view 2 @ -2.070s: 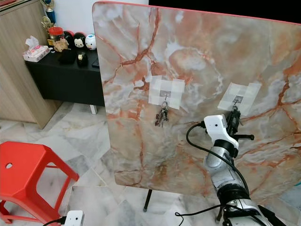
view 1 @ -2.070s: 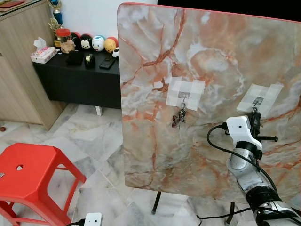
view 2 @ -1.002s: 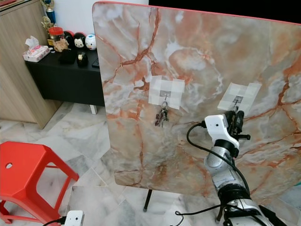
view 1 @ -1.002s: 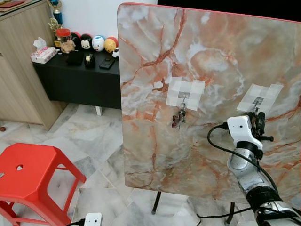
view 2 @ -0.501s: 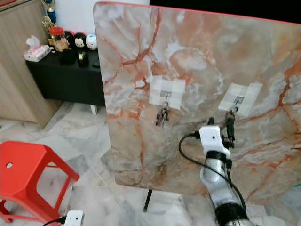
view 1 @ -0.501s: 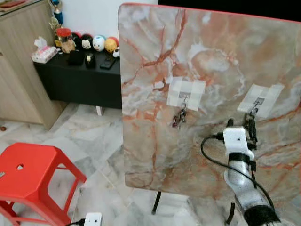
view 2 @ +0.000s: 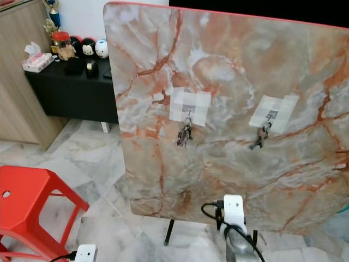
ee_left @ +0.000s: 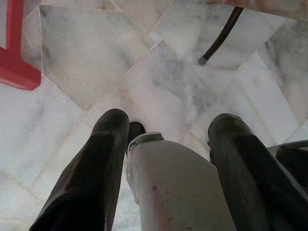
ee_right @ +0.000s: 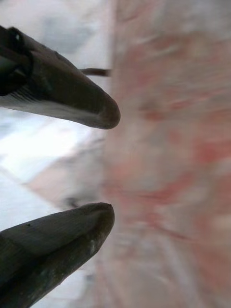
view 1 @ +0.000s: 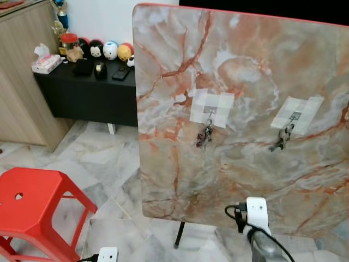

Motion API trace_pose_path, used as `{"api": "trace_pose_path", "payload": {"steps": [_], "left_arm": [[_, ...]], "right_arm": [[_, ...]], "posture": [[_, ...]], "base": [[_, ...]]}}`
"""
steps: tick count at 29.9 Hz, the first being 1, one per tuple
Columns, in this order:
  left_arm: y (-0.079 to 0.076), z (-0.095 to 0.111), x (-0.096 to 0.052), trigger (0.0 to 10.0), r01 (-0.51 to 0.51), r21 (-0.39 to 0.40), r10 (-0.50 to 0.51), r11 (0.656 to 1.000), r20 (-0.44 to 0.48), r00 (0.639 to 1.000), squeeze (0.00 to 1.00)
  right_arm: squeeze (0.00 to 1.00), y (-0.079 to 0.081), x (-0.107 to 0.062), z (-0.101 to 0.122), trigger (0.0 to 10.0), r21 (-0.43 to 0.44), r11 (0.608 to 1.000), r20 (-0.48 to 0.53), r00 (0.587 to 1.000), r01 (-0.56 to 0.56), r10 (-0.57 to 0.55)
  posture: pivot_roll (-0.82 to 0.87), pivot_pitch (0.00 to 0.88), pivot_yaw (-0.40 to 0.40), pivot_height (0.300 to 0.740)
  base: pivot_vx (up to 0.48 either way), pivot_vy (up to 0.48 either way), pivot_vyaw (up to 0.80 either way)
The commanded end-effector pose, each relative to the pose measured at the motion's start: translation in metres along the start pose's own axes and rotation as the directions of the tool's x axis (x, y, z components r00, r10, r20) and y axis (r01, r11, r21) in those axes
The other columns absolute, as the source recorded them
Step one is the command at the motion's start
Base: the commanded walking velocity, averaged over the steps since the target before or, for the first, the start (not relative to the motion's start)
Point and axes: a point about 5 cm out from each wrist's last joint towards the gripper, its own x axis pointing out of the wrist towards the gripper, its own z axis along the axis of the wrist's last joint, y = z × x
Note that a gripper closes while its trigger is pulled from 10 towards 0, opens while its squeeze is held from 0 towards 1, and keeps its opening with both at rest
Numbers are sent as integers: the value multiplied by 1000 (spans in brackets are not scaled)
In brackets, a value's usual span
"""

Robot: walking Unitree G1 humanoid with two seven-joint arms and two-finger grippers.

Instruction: Hang keys on a hook

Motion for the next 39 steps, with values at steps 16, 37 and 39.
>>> {"api": "trace_pose_path", "payload": {"steps": [16, 37, 39], "left_arm": [[10, -8, -3, 10000, -11, 34, 13, 999, -60, 998, 0], [33, -3, -6, 10000, -33, 82, 39, 996, -66, 997, 0], [32, -3, -6, 10000, -32, 78, 38, 996, -66, 997, 0]], "right_arm": [[0, -34, -24, -74, 10000, 164, 978, -332, 941, 133, -72], [0, -1, -26, -81, 10000, 159, 987, -320, 945, -18, 69], [0, -5, -27, -82, 10000, 151, 988, -321, 945, -16, 65]], "posture": [[69, 0, -67, 740], [76, 0, -25, 740], [75, 0, -29, 740]], "base": [[0, 0, 0], [0, 0, 0], [0, 0, 0]]}}
